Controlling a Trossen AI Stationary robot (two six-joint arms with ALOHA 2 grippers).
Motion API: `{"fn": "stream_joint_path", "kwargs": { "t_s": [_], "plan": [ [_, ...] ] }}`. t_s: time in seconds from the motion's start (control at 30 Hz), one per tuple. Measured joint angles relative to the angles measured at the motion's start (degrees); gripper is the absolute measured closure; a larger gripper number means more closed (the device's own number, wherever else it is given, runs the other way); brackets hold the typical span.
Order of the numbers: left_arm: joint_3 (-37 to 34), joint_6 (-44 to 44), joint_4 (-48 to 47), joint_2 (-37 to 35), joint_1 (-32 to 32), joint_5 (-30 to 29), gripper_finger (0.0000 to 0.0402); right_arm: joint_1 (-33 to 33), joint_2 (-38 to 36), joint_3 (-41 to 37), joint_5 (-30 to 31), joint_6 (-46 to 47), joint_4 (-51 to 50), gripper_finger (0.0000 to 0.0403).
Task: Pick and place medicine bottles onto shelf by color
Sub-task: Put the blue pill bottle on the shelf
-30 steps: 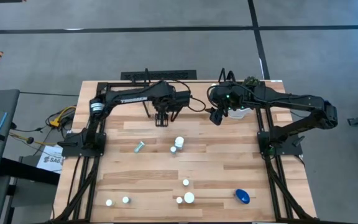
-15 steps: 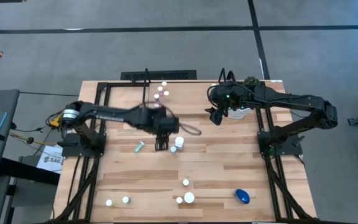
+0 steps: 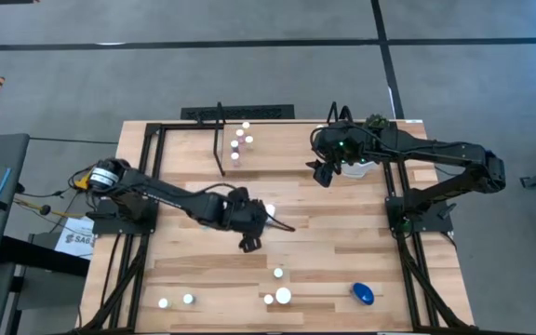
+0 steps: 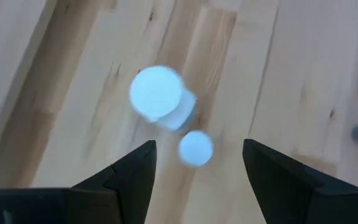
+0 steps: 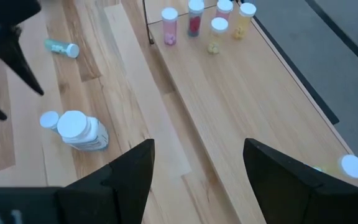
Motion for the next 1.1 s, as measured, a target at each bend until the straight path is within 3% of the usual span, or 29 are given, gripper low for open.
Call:
{"fn": "stream_joint_path", "kwargs": {
  "t_s": [0.37, 0.57, 1.1],
  "plan": [
    [-8.2, -9.2, 15.2, 0.0, -1.9, -5.4, 0.0175, 0.0, 0.0, 0.0, 0.0, 0.0, 0.0, 0.0133],
    [-10.8, -12.6, 17.3, 0.0, -1.9, -7.3, 0.0175, 0.0, 0.0, 0.0, 0.0, 0.0, 0.0, 0.0133],
    [-18.1, -14.3, 27.0, 1.2, -1.3, -5.2, 0.0175, 0.0, 0.0, 0.0, 0.0, 0.0, 0.0, 0.0133]
  ]
}}
